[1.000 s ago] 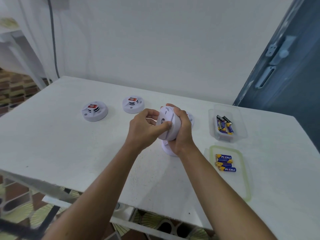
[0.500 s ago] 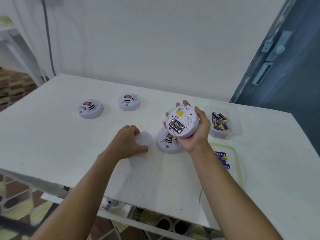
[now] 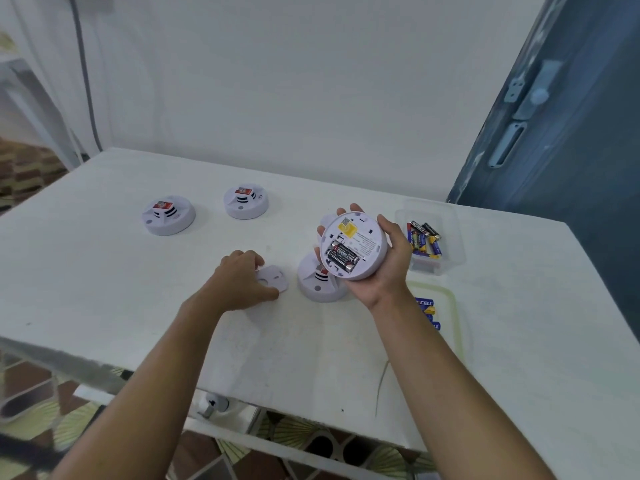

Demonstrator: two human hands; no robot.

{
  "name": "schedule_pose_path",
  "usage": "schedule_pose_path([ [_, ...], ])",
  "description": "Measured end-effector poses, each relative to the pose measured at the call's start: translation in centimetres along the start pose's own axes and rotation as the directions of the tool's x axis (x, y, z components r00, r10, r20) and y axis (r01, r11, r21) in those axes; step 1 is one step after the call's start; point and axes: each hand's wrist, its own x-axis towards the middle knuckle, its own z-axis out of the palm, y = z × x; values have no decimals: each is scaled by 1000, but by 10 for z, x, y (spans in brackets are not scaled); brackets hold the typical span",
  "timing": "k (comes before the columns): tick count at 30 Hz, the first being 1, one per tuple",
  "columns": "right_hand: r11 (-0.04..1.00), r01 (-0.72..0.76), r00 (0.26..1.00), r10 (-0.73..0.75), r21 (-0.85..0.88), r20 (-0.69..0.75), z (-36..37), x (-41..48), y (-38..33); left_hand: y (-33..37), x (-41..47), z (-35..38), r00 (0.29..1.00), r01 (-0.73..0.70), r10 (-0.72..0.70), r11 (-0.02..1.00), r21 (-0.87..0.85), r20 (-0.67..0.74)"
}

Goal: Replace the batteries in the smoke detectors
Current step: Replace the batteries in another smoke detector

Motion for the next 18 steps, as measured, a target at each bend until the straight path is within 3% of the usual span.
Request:
schedule_pose_path([
  [2,1000,3,1000,-3,8,-1,-1,-3,-1,12,-6,-3,989,-67,52,992,-106,-136],
  [6,1000,21,1000,-21,19,-8,-4,-8,-4,60,-25,-11,896,-309,181,911,-275,-406],
  [10,996,84,995,-84,-1,-55,-6,-13,-6,102,-37,-8,841,-460,316,844,-274,-438],
  [18,980,191,976,-196,-52,-98,-11,-34,-30,137,-47,13,840,-468,353,856,-219,-412],
])
